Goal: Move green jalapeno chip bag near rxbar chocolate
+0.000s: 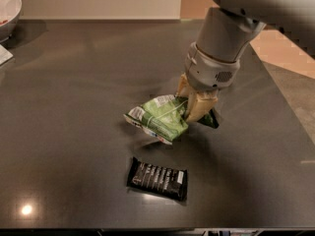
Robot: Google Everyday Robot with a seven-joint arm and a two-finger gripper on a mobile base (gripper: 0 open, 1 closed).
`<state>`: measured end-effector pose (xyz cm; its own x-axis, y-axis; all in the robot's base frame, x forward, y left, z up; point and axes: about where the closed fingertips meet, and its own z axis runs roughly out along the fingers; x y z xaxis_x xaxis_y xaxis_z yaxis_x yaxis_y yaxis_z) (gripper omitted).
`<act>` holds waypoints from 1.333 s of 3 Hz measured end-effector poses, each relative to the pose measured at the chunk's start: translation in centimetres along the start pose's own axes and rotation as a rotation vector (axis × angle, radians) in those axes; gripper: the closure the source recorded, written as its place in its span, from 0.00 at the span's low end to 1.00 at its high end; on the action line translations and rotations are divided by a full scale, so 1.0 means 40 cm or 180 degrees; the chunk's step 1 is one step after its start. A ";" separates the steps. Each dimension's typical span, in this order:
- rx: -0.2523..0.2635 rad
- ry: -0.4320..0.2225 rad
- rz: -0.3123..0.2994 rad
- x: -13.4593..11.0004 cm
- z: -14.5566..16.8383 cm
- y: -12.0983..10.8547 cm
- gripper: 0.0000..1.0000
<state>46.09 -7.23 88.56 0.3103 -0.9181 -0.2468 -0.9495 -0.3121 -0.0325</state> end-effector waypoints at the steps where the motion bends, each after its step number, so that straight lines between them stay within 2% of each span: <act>1: -0.0066 -0.0026 -0.0022 -0.008 0.021 0.060 0.59; 3: -0.0134 -0.0173 -0.0054 -0.022 0.035 0.128 0.13; 4: -0.0111 -0.0174 -0.0058 -0.025 0.036 0.123 0.00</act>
Offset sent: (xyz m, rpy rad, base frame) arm -0.0661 -0.0086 -0.0180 0.0212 0.0776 0.0435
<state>41.04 -7.49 87.25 0.3235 -0.8977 -0.2990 -0.9412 -0.3378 -0.0040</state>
